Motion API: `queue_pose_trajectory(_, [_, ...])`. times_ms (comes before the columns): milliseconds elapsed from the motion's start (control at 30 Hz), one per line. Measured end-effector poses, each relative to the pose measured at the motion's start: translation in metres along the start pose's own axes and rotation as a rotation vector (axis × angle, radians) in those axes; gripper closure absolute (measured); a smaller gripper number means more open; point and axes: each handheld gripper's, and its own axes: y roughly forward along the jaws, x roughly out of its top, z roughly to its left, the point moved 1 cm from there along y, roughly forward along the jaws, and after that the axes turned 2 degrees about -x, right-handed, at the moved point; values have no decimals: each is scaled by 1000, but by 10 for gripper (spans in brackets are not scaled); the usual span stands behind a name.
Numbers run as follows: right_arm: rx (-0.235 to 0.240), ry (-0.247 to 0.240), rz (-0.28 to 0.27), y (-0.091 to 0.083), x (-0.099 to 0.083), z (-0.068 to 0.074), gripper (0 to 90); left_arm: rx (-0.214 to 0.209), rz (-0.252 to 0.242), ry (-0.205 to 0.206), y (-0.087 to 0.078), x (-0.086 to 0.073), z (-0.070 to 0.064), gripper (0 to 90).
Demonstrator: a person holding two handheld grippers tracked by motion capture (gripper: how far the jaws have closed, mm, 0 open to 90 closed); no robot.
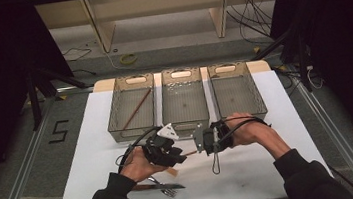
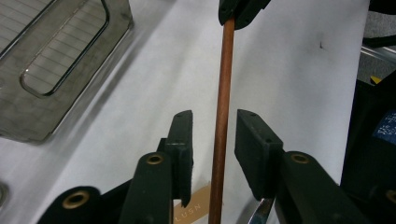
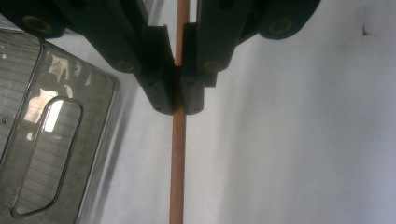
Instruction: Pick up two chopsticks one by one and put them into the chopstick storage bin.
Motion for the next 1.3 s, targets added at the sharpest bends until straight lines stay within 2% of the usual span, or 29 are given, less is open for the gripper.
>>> queue_pose_trajectory(400, [2,0,3,1,2,1,849,-20,31,10,4,1,-1,804])
queue_pose_trajectory(533, [-2,-19,1,1,2,1,849,-18,47,23,5,1,-2,819])
queue_pose_trajectory(667, [1,-20,16,1,3,2,845,-30,52,35,6,1,-3,839])
queue_pose_trajectory(800, [-6,-30,16,1,2,2,827,-23,51,45,5,1,-5,851])
queue_pose_trajectory(833, [-10,-19,11,1,1,2,806,-12,60,44,4,1,-5,852])
queue_pose_trajectory(867, [-12,-2,20,-1,0,1,745,-10,57,45,4,1,-5,852])
queue_pose_trajectory(900, [-28,27,-1,-1,-1,2,701,-18,52,41,3,0,-4,852])
queue_pose_trajectory(967, [-30,46,-3,-6,-4,1,636,-3,45,31,2,0,-3,853])
queue_pose_trajectory(1000, [-45,60,-20,-9,-6,0,585,1,40,22,1,-1,-2,853])
queue_pose_trajectory(1133, [-92,155,-87,-21,-15,-2,485,6,28,-2,-2,-4,5,853])
queue_pose_trajectory(1233, [-136,209,-151,-25,-22,-2,419,36,11,-25,-7,-6,9,853])
queue_pose_trajectory(1300, [-139,241,-201,-26,-27,-1,386,44,-5,-36,-11,-9,13,853])
